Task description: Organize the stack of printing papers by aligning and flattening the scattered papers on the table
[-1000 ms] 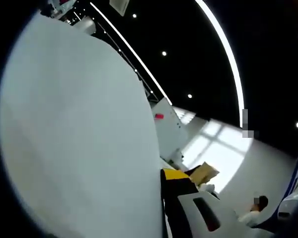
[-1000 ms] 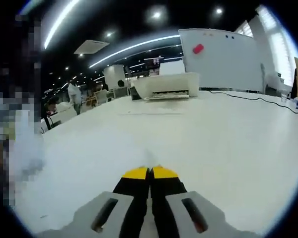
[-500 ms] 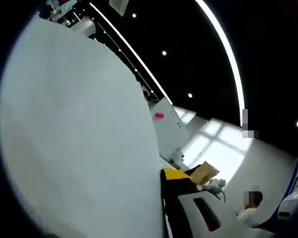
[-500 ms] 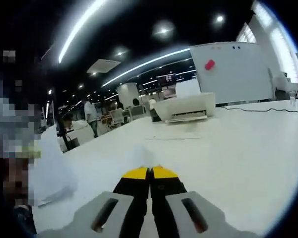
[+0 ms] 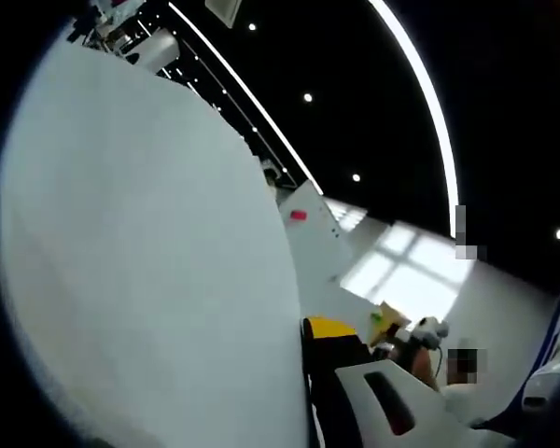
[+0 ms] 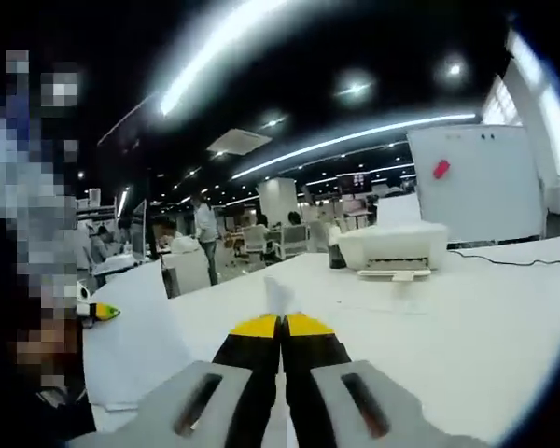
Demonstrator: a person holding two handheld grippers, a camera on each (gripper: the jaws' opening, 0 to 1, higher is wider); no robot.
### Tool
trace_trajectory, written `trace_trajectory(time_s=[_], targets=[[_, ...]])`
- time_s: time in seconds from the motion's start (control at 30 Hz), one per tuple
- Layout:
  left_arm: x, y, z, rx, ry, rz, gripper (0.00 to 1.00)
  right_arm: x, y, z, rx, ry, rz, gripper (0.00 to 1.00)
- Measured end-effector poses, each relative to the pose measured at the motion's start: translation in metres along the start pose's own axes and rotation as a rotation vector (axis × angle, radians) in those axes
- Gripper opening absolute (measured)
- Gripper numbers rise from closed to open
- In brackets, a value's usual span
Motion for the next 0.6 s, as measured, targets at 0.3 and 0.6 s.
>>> trace_trajectory(time_s=[0.3, 0.6], targets=[[0.001, -0.002, -0.002, 0.002, 0.002, -0.004, 0.08, 0.012, -0.023, -0.002, 0.044, 0.024, -0.033, 0.00], [-0.001, -0.003, -0.002, 0.004, 0.004, -0.010, 0.08, 0.030, -0.049, -0.004, 0.105, 0.068, -0.060, 0.00]])
Point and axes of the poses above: the point that each gripper's makers call its tool centre point, and the gripper's own axes: z roughly forward along the fingers, y roughly to its right, x roughly out of its top, the point moved 6 cm from there along -z, roughly backward along the fingers, and after that the axes turned 7 degrees about z, right-handed, at the moved point
